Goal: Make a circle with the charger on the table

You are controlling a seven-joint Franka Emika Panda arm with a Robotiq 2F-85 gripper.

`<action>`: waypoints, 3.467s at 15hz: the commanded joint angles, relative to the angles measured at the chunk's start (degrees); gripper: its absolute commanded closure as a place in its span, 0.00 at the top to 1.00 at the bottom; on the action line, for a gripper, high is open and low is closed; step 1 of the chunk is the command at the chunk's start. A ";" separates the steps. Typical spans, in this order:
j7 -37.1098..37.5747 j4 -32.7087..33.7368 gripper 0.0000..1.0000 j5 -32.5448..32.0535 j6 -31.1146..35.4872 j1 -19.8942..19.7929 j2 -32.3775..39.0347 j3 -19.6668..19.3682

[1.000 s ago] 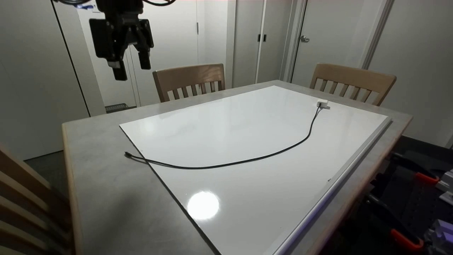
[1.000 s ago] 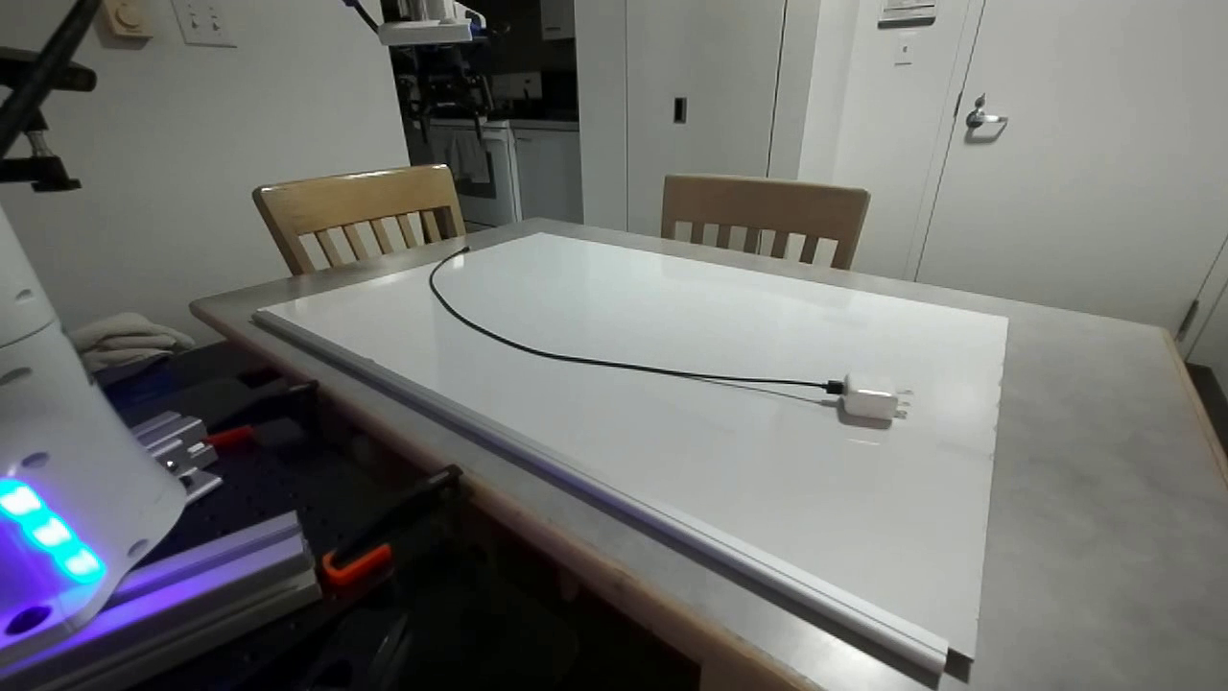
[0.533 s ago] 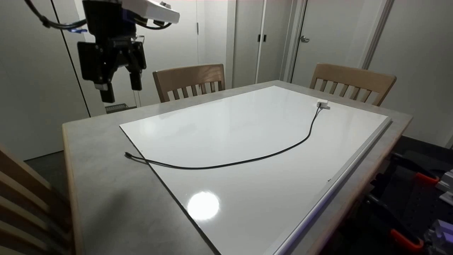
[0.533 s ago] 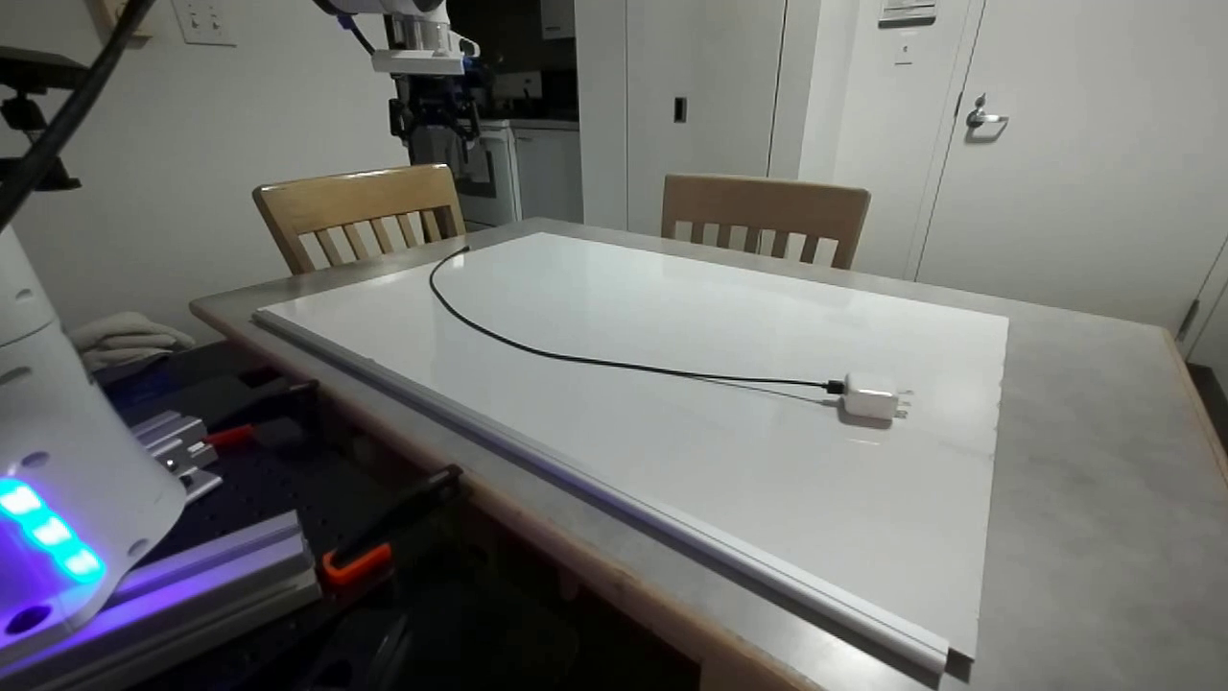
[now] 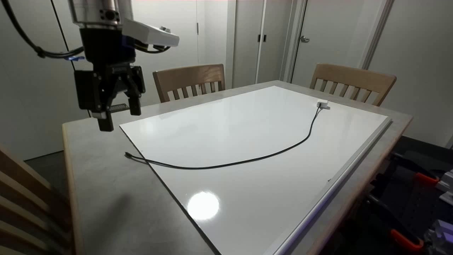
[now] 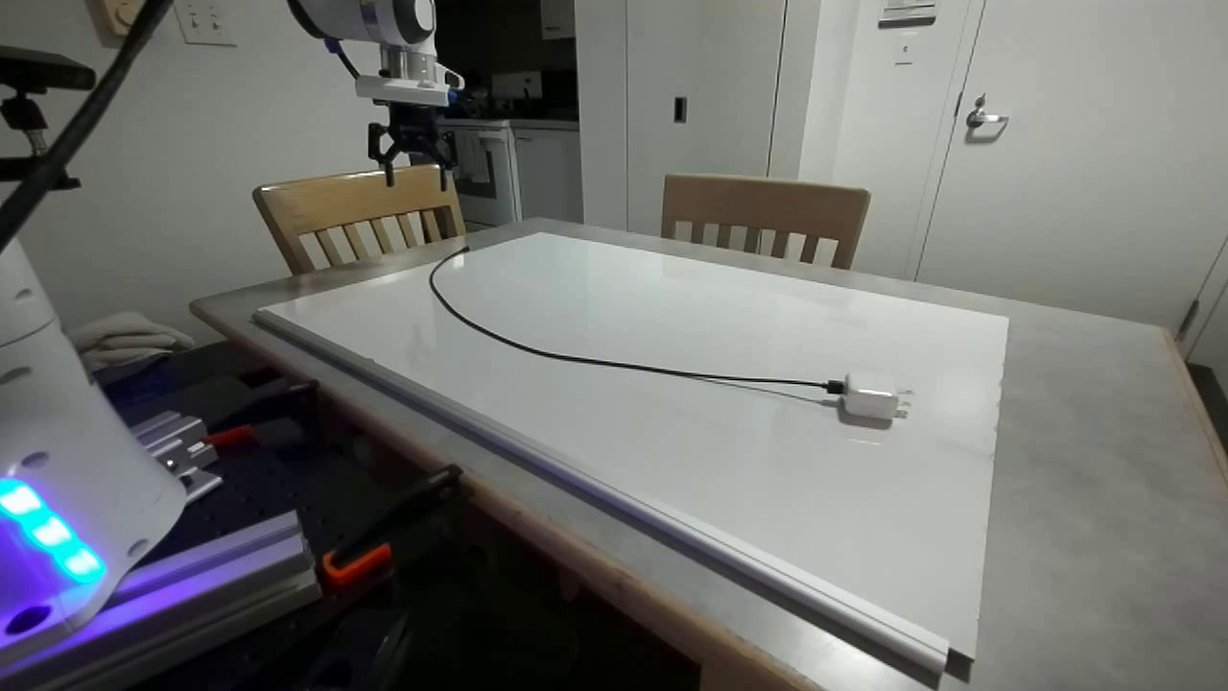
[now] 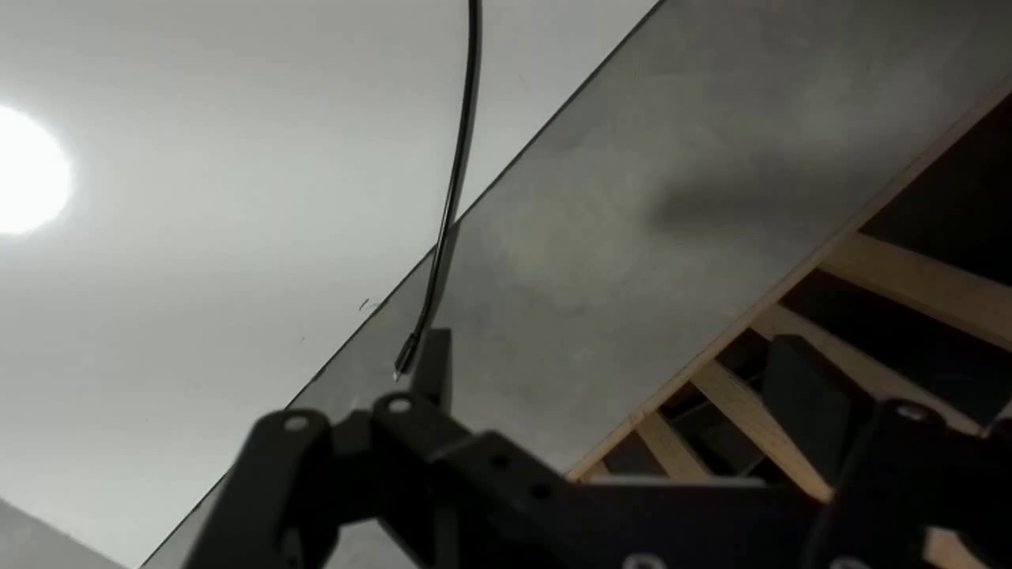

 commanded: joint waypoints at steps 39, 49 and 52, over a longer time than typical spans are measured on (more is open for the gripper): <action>4.46 6.39 1.00 -5.94 13.19 2.11 13.55 -4.01; 3.99 9.82 0.81 -5.62 13.63 2.19 16.19 -3.65; 4.00 10.12 0.73 -5.62 13.51 2.19 16.43 -3.63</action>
